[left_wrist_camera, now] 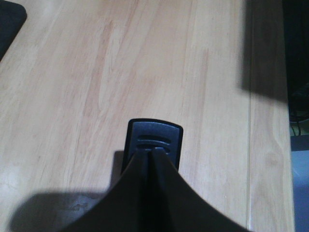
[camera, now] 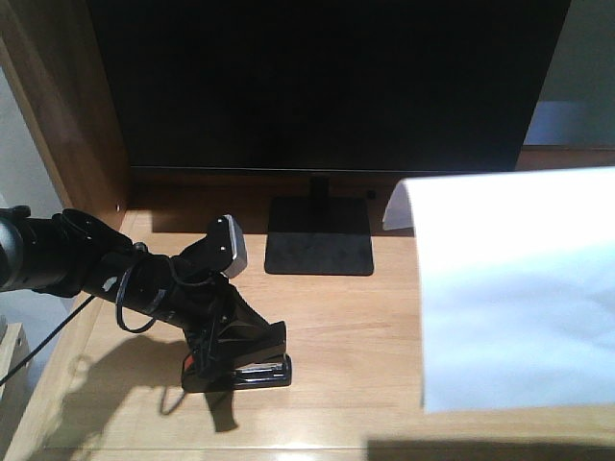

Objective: Grab stapler and paper to desk for stapling
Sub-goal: 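Swing the white paper with the right gripper down onto the desk beside the stapler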

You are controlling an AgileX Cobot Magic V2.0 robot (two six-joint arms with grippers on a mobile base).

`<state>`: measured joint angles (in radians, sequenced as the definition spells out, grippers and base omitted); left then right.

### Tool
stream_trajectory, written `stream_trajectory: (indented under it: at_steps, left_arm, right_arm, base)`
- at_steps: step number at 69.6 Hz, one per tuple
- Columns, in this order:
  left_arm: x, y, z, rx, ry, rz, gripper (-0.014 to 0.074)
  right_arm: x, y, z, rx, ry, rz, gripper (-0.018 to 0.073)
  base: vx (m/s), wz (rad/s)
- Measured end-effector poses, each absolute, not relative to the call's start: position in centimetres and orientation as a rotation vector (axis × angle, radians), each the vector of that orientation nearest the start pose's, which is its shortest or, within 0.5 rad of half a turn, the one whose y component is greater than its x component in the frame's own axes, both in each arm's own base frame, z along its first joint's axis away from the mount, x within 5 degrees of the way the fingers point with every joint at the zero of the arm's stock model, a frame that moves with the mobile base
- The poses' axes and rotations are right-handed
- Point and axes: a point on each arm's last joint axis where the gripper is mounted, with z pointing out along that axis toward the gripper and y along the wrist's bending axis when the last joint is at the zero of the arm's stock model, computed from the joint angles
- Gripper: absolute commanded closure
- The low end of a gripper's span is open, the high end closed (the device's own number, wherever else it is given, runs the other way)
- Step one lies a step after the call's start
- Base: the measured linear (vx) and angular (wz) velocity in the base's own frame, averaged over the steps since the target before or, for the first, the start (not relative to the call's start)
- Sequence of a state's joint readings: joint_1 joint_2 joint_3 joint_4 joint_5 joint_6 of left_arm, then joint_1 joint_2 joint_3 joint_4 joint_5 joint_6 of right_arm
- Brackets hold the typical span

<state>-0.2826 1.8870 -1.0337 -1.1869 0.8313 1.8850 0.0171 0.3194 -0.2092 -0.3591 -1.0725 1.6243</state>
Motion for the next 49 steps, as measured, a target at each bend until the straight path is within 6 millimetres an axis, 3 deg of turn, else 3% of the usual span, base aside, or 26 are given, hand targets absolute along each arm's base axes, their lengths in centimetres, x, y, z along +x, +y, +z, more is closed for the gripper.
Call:
stream_trajectory:
  at_steps: [26,49]
  left_arm:
    - [31.6,-15.7,16.1,1.48,1.941,-0.78,0.0603]
    - [31.6,-15.7,16.1,1.48,1.941,-0.78,0.0603]
  right_arm:
    - [5.8,2.0,33.1,0.343,0.758,1.439,0.0562]
    - [10.6,2.4,31.7,0.423,0.868,1.465,0.0561]
  base:
    - [0.0,0.0]
    - [0.0,0.0]
